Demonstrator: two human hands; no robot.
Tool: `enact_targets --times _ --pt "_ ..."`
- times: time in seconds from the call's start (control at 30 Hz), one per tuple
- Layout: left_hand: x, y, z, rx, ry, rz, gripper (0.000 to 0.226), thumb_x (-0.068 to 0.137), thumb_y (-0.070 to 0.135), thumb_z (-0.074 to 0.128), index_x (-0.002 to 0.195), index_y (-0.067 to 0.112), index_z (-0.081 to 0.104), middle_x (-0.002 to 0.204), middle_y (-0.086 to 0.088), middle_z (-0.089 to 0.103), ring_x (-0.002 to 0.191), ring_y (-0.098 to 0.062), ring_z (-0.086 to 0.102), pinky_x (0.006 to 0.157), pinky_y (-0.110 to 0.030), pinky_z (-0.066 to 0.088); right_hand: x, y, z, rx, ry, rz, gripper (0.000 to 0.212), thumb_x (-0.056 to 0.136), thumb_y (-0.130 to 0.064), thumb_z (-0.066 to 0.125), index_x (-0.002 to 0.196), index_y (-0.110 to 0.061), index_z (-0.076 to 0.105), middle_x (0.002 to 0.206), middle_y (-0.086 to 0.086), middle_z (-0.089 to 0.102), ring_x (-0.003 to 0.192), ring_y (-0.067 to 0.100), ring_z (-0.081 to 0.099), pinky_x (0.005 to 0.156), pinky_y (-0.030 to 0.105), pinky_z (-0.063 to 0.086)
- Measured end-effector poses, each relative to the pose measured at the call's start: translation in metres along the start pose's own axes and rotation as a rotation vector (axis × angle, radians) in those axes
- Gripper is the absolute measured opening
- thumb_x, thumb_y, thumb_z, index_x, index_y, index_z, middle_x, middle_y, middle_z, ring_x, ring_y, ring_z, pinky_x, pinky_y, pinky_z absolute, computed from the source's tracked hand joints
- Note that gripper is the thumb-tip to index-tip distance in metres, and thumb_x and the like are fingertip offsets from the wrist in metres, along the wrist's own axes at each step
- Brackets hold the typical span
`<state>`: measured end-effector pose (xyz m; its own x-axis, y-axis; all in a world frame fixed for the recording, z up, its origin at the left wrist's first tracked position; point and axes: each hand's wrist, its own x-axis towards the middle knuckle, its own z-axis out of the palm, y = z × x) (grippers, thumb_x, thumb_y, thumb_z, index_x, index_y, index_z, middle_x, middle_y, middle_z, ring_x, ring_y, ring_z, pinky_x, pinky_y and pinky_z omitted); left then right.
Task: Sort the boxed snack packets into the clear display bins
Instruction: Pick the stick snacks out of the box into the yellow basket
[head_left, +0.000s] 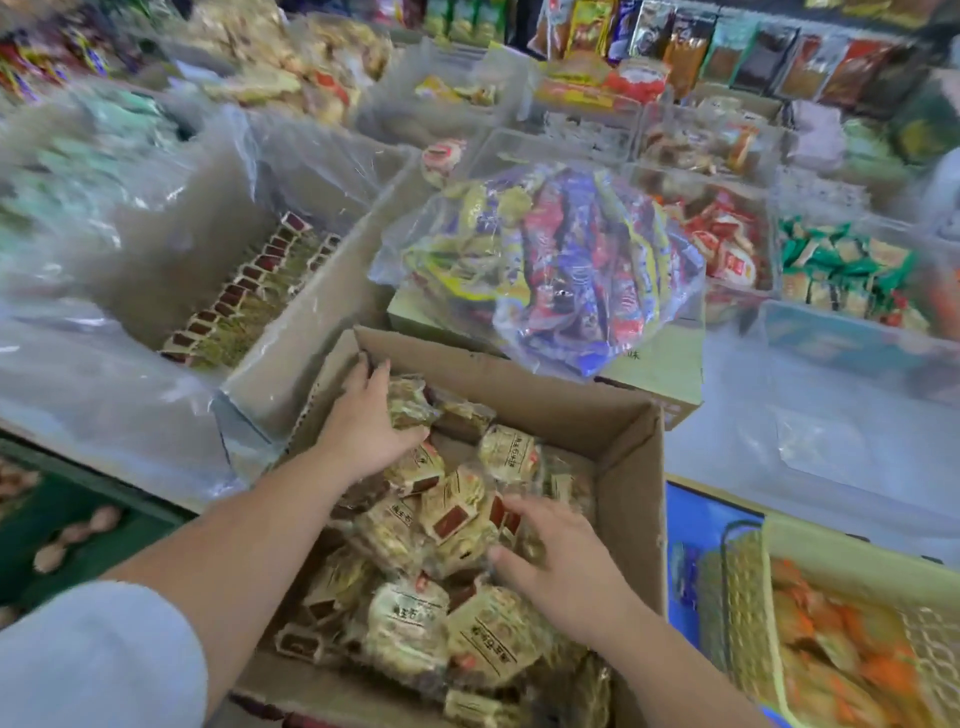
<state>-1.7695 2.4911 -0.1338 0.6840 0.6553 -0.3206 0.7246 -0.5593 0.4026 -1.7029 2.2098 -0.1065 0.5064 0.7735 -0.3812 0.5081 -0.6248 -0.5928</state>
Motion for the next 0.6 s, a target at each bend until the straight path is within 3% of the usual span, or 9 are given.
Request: enact_targets --times 0.07,0.13,0.2,0.27,0.33,0.43,0.53,0.6 --pt "0.014 0.002 0.006 0.116 -0.048 0.024 0.120 0.080 0.062 0.076 0.164 0.020 0.001 0.171 -0.010 -0.013 0.154 -0.039 0.016 0.124 -0.048 0.025 0.002 -0.001 0.005 -0.004 0.024 0.060 0.064 0.095 -0.062 0.051 0.152 -0.037 0.039 0.158 -0.010 0.037 0.147 0.012 0.026 0.120 0.032 0.023" --pt "0.019 0.003 0.014 0.181 -0.007 0.040 0.115 0.077 0.063 0.077 0.162 0.014 0.015 0.169 -0.015 0.008 0.146 -0.041 0.030 0.119 -0.048 0.034 0.002 0.001 0.006 -0.005 0.053 0.109 0.059 0.094 -0.061 0.052 0.148 -0.038 0.044 0.152 -0.014 0.043 0.143 0.010 0.032 0.118 0.032 0.027" --pt "0.021 0.003 0.019 0.259 0.060 0.054 0.105 0.073 0.067 0.076 0.152 0.011 0.034 0.148 -0.014 0.043 0.131 -0.038 0.045 0.108 -0.048 0.043 0.002 0.003 0.005 -0.018 0.074 0.152 0.056 0.092 -0.063 0.054 0.143 -0.040 0.048 0.144 -0.020 0.049 0.137 0.007 0.038 0.115 0.030 0.032" --pt "0.023 0.003 0.020 0.359 0.054 0.086 0.088 0.070 0.070 0.073 0.137 0.015 0.055 0.128 -0.010 0.053 0.120 -0.035 0.048 0.099 -0.046 0.046 0.002 0.005 0.002 -0.023 0.083 0.179 0.059 0.089 -0.068 0.056 0.141 -0.040 0.049 0.141 -0.022 0.050 0.134 0.005 0.039 0.114 0.030 0.033" --pt "0.025 0.003 0.019 0.402 0.014 0.126 0.069 0.071 0.069 0.071 0.121 0.021 0.068 0.120 -0.007 0.051 0.115 -0.033 0.044 0.096 -0.045 0.044 0.003 0.005 -0.001 -0.005 0.090 0.192 0.063 0.085 -0.071 0.056 0.140 -0.041 0.049 0.139 -0.023 0.049 0.133 0.003 0.039 0.114 0.031 0.034" --pt "0.024 0.006 0.012 0.288 -0.090 0.151 0.053 0.073 0.054 0.075 0.116 0.023 0.067 0.125 -0.008 0.049 0.115 -0.035 0.050 0.096 -0.045 0.047 0.006 0.001 -0.007 0.044 0.132 0.197 0.056 0.086 -0.068 0.057 0.136 -0.043 0.051 0.136 -0.025 0.050 0.130 0.001 0.041 0.111 0.031 0.038" --pt "0.011 0.007 0.004 0.090 -0.159 0.203 0.040 0.074 0.046 0.077 0.104 0.025 0.063 0.107 -0.002 0.063 0.103 -0.030 0.064 0.085 -0.039 0.055 0.015 -0.010 -0.020 0.092 0.280 0.170 0.033 0.091 -0.059 0.055 0.121 -0.048 0.056 0.123 -0.030 0.053 0.120 -0.007 0.047 0.101 0.026 0.042" --pt "-0.006 0.004 0.005 0.035 -0.150 0.264 0.042 0.075 0.045 0.077 0.111 0.028 0.063 0.106 0.000 0.064 0.099 -0.026 0.065 0.083 -0.037 0.056 0.028 -0.025 -0.033 0.112 0.371 0.131 0.028 0.091 -0.059 0.052 0.115 -0.047 0.057 0.115 -0.033 0.054 0.112 -0.014 0.049 0.095 0.020 0.044"
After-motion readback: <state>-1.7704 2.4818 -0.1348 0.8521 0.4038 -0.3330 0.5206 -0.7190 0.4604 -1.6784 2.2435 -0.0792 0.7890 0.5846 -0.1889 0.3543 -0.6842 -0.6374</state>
